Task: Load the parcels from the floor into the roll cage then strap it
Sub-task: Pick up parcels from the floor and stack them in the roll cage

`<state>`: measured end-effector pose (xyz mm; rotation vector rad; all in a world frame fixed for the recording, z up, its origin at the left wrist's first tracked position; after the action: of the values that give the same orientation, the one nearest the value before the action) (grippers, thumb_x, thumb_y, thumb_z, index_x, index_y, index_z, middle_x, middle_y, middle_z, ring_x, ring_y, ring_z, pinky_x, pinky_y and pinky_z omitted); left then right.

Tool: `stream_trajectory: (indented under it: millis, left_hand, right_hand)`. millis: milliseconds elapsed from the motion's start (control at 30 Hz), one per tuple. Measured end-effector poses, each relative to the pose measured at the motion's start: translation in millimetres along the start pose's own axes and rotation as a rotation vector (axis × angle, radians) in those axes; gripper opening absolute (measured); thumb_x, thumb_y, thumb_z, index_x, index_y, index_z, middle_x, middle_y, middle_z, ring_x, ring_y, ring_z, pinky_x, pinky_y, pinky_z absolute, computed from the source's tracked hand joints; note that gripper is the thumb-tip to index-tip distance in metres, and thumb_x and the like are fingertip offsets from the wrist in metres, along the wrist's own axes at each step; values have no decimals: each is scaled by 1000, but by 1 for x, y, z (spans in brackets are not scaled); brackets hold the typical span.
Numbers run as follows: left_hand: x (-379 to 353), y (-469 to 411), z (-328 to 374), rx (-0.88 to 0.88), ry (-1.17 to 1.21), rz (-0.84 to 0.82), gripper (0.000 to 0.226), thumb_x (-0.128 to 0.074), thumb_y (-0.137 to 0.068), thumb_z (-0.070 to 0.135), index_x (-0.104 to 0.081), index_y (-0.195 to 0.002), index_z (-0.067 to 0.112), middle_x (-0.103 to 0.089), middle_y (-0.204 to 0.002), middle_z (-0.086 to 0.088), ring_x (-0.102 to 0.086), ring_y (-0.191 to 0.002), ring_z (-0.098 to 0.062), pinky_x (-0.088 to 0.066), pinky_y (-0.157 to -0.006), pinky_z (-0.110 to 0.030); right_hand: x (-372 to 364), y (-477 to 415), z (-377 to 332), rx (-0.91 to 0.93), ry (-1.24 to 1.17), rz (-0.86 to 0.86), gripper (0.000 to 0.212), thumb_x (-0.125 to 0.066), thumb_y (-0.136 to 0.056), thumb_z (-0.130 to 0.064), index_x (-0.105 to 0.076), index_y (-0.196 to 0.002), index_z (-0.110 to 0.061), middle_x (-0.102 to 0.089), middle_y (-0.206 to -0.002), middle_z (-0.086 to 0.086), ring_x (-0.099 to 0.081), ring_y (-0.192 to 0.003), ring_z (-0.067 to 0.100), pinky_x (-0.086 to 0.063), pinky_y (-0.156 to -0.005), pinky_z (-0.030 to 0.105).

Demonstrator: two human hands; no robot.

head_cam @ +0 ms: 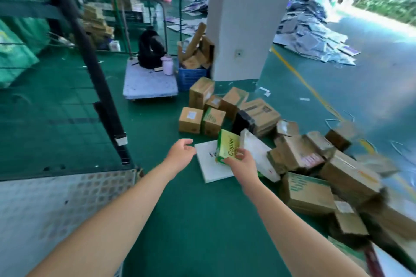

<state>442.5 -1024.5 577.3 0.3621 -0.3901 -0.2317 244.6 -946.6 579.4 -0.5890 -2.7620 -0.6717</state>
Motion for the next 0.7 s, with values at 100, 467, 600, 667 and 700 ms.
stream_trajectory:
  millis: [100,467,600,667,700]
  left_hand:
    - [-47,-22,29,-33,-22,-67,45,-53,-93,17,-47,-138,16,-58,-122,-6,-57,-110,-20,-47,-94,-35]
    - [-186,-115,113,-97,-157,-280,48,-54,-95,20,-43,-142,16,-53,-132,-8,-54,-117,-24,-47,-100,-40]
    - [-224,-166,138,-103,-184,-336,47,-54,-95,20,-43,-141,18,-53,-132,-7,-53,-118,-23,-45,-103,-42]
    - [-239,-200,154,-118,-185,-351,47,-55,-95,20,-44,-141,19,-54,-134,-6,-52,-120,-22,-45,-104,-43]
    - [-245,-218,163,-120,-189,-355,47,-55,-95,20,-44,-141,19,-54,-135,-6,-52,-121,-22,-45,-105,-44]
  right_hand:
    - [44,-27,4,-12,-27,59,57,-68,-90,-22,-43,-142,-20,-54,-133,3,-57,-108,20,-47,-85,32]
    - [180,-113,24,-82,-90,298,57,-68,-89,-20,-45,-141,-21,-53,-132,4,-56,-113,22,-51,-92,38]
    - [204,-164,23,-113,-105,351,55,-70,-88,-19,-46,-138,-20,-53,-130,5,-56,-113,22,-51,-91,35]
    - [211,-197,17,-127,-105,374,58,-71,-87,-20,-45,-140,-20,-54,-130,6,-56,-114,22,-51,-94,37]
    - [214,-214,14,-134,-105,382,60,-71,-87,-20,-45,-141,-20,-54,-129,6,-56,-114,22,-51,-97,39]
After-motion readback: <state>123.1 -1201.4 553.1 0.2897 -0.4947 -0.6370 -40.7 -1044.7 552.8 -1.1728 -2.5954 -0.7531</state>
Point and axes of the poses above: each hand's wrist, its own y-axis away from the middle knuckle, its own x-axis out of the back of the hand, z = x × y, the point moved 8 cm from there along -y, towards the middle knuckle
